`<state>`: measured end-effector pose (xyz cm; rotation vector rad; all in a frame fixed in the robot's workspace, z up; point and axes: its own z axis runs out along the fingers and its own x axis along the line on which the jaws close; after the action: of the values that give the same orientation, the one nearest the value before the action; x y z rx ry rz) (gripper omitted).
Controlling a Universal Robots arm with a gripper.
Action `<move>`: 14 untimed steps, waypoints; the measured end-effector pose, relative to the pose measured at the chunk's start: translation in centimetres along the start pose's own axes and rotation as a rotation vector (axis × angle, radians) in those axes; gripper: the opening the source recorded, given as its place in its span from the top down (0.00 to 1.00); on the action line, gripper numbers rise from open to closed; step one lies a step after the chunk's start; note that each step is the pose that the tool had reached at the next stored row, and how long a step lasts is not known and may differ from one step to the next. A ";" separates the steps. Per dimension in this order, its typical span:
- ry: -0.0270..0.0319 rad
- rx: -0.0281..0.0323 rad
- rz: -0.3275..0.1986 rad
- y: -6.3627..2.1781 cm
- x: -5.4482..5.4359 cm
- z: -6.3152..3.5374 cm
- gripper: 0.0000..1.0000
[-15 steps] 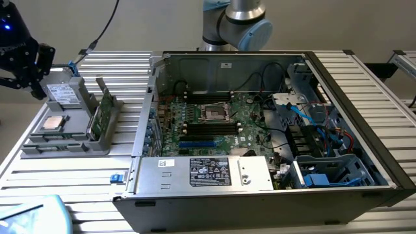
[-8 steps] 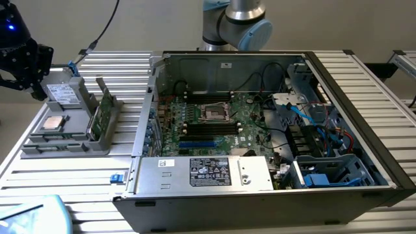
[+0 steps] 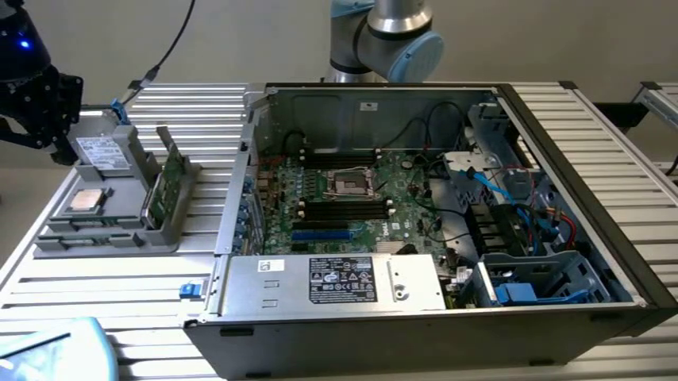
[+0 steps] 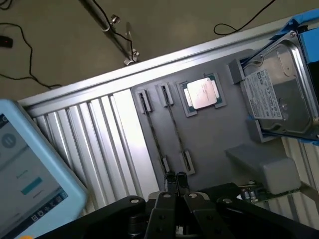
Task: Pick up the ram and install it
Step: 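Pick up the ram and move it above insertion slot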
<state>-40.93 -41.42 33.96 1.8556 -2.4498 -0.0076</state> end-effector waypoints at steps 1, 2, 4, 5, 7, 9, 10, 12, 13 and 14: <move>0.0009 0.0007 -0.018 0.00 0.0 0.03 0.89; 0.0017 0.0015 -0.036 0.00 0.0 0.06 0.89; 0.0034 0.0033 -0.073 0.00 0.0 0.12 0.89; 0.0043 0.0039 -0.091 -0.01 0.0 0.15 0.89; 0.0062 0.0051 -0.127 -0.01 0.0 0.21 0.89; 0.0080 0.0063 -0.164 -0.01 0.0 0.27 0.89; 0.0089 0.0066 -0.182 -0.01 0.0 0.30 0.89; 0.0109 0.0052 -0.213 0.03 0.0 0.33 0.89; 0.0114 0.0049 -0.221 0.10 0.0 0.34 0.89; 0.0114 0.0050 -0.224 0.10 0.0 0.34 0.89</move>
<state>-41.05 -41.42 33.63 2.1143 -2.2234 -0.0026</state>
